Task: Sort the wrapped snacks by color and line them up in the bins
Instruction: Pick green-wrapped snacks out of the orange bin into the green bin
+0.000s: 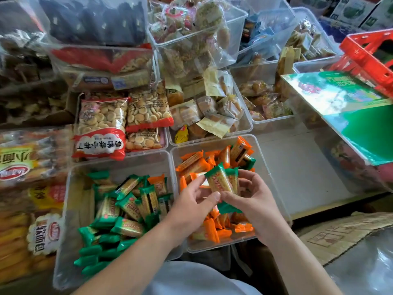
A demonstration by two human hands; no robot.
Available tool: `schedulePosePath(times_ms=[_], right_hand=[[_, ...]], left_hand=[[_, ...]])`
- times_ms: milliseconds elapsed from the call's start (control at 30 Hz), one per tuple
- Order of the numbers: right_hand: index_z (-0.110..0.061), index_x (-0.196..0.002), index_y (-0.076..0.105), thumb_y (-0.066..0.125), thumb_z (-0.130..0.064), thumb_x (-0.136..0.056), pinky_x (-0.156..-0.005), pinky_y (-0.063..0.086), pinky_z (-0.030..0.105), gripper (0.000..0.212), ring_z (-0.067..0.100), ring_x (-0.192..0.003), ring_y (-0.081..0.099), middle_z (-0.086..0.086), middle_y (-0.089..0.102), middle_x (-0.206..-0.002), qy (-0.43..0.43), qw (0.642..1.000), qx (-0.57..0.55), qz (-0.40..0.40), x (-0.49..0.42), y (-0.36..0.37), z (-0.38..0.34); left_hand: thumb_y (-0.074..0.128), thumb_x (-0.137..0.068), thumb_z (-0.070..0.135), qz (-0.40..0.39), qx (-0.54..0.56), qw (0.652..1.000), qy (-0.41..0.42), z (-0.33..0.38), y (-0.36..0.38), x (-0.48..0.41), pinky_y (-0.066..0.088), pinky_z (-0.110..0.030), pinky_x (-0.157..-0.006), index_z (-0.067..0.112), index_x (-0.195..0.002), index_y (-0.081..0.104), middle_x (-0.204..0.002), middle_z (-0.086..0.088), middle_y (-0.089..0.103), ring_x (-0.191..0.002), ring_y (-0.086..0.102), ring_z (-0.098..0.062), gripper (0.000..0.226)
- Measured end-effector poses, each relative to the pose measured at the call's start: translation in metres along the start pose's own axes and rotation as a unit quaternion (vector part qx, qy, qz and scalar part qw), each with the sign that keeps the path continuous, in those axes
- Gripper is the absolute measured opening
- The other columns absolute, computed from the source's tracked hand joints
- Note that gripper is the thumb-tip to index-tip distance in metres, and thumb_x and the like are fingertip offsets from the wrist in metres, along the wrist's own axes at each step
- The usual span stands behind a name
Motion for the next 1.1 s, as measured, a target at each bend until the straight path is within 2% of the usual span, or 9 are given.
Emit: schedulePosePath(times_ms=[100, 300, 467, 567, 667, 800, 967, 1033, 1100], right_hand=[[-0.032, -0.123, 0.066, 0.093, -0.021, -0.071, -0.081, 0.064, 0.041, 0.06, 0.018, -0.103, 0.075, 0.0, 0.073, -0.114, -0.008, 0.998, -0.032, -0.055, 0.001, 0.027, 0.0], [-0.025, -0.121, 0.066, 0.078, -0.005, -0.089, -0.081, 0.064, 0.044, 0.04, 0.022, -0.1, 0.077, 0.0, 0.077, -0.112, 0.016, 0.992, -0.035, -0.123, 0.001, 0.091, -0.002], [-0.032, -0.126, 0.062, 0.085, -0.023, -0.085, -0.077, 0.064, 0.033, 0.048, 0.011, -0.096, 0.075, -0.009, 0.077, -0.107, -0.018, 0.979, 0.147, -0.141, -0.003, 0.143, -0.009], [-0.035, -0.135, 0.055, 0.079, -0.02, -0.091, -0.087, 0.064, 0.039, 0.053, 0.01, -0.099, 0.075, -0.011, 0.078, -0.108, 0.002, 0.963, 0.168, -0.212, 0.0, 0.181, -0.007], [-0.034, -0.128, 0.064, 0.074, -0.024, -0.095, -0.079, 0.063, 0.026, 0.036, 0.004, -0.092, 0.073, -0.012, 0.078, -0.102, -0.048, 0.949, 0.232, -0.207, 0.0, 0.205, -0.017], [-0.031, -0.116, 0.07, 0.07, -0.023, -0.094, -0.081, 0.061, 0.028, 0.023, 0.0, -0.09, 0.069, -0.014, 0.074, -0.097, -0.115, 0.937, 0.297, -0.141, -0.004, 0.192, -0.031], [-0.036, -0.107, 0.072, 0.068, -0.022, -0.096, -0.071, 0.051, 0.014, 0.018, -0.001, -0.089, 0.067, -0.017, 0.073, -0.097, -0.137, 0.927, 0.338, -0.092, -0.016, 0.128, -0.029], [-0.035, -0.106, 0.072, 0.066, -0.021, -0.097, -0.062, 0.048, 0.015, 0.018, 0.006, -0.084, 0.068, -0.014, 0.073, -0.096, -0.1, 0.933, 0.342, -0.059, -0.024, 0.083, -0.021], [-0.033, -0.101, 0.073, 0.067, -0.02, -0.096, -0.063, 0.05, 0.023, 0.016, 0.013, -0.085, 0.07, -0.011, 0.074, -0.094, -0.075, 0.929, 0.361, -0.021, -0.03, 0.031, -0.011]], left_hand=[[0.074, -0.098, 0.02, 0.043, 0.064, 0.997, 0.01, -0.005, -0.024, 0.007, 0.057, -0.046, -0.103, 0.032, -0.153, 0.044, -0.123, 0.003, 0.076, -0.118, 0.071, -0.018, 0.063], [0.078, -0.091, 0.026, 0.122, 0.074, 0.989, 0.024, -0.011, -0.086, 0.025, 0.059, -0.044, -0.101, 0.045, -0.144, 0.053, -0.122, 0.003, 0.074, -0.116, 0.07, -0.016, 0.061], [0.077, -0.094, 0.015, 0.227, 0.05, 0.972, 0.025, -0.015, -0.156, 0.038, 0.056, -0.013, -0.078, 0.028, -0.143, 0.056, -0.118, 0.01, 0.071, -0.102, 0.068, 0.004, 0.055], [0.08, -0.091, 0.022, 0.283, 0.025, 0.959, 0.002, -0.024, -0.189, 0.048, 0.056, -0.023, -0.092, 0.031, -0.142, 0.058, -0.128, 0.01, 0.069, -0.113, 0.065, -0.005, 0.057], [0.078, -0.091, 0.025, 0.345, -0.034, 0.938, 0.0, -0.025, -0.22, 0.058, 0.053, -0.03, -0.101, 0.029, -0.143, 0.058, -0.13, 0.012, 0.066, -0.118, 0.062, -0.01, 0.055], [0.073, -0.097, 0.02, 0.325, -0.076, 0.943, -0.002, -0.023, -0.228, 0.06, 0.052, -0.035, -0.104, 0.021, -0.144, 0.057, -0.127, 0.007, 0.065, -0.121, 0.062, -0.014, 0.05], [0.07, -0.098, 0.02, 0.267, -0.121, 0.954, 0.057, 0.001, -0.178, 0.051, 0.048, -0.005, -0.08, 0.027, -0.126, 0.066, -0.111, 0.013, 0.068, -0.1, 0.064, 0.003, 0.029], [0.07, -0.098, 0.021, 0.221, -0.141, 0.962, 0.075, 0.012, -0.142, 0.041, 0.051, -0.008, -0.08, 0.028, -0.12, 0.069, -0.105, 0.014, 0.07, -0.095, 0.065, 0.002, 0.023], [0.07, -0.097, 0.021, 0.168, -0.164, 0.968, 0.085, 0.019, -0.101, 0.029, 0.055, -0.014, -0.083, 0.03, -0.116, 0.071, -0.102, 0.014, 0.071, -0.093, 0.066, 0.002, 0.02]])
Point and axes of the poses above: each hand's wrist, its own x-axis away from the middle knuckle, its own y-axis out of the palm, z = x × y, the point moved 8 cm from there along -x, towards the middle knuckle
